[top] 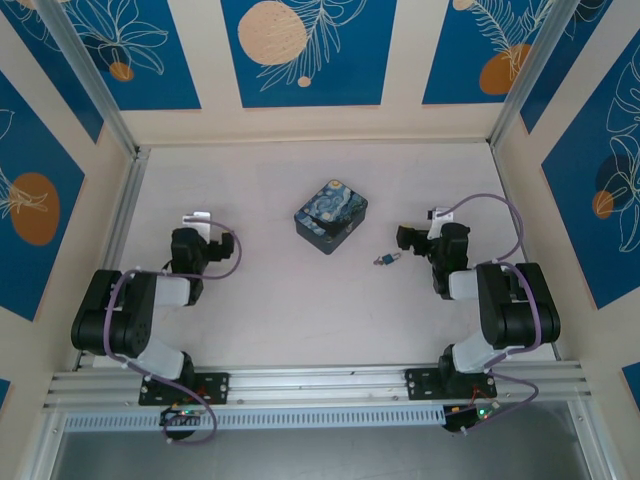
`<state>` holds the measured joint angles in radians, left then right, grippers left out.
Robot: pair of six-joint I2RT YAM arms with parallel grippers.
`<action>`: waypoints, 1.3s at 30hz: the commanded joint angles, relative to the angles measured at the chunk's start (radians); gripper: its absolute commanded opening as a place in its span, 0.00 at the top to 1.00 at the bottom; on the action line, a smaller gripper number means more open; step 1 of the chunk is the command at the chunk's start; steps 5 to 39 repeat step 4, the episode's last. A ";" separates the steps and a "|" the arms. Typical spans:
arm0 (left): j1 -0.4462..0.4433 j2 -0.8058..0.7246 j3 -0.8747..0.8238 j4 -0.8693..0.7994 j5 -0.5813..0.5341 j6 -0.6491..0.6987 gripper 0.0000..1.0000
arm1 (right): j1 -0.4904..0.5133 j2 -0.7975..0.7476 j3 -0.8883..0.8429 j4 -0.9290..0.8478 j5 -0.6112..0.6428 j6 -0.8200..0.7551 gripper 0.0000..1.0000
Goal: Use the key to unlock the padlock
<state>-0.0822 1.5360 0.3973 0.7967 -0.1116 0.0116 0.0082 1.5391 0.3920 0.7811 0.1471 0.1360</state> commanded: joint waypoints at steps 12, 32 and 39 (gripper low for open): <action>0.011 0.001 0.002 0.041 0.026 0.024 0.00 | -0.005 -0.017 0.015 0.044 -0.029 -0.029 0.01; 0.011 0.001 0.002 0.041 0.026 0.024 0.00 | -0.005 -0.017 0.015 0.044 -0.029 -0.029 0.01; 0.011 0.001 0.002 0.041 0.026 0.024 0.00 | -0.005 -0.017 0.015 0.044 -0.029 -0.029 0.01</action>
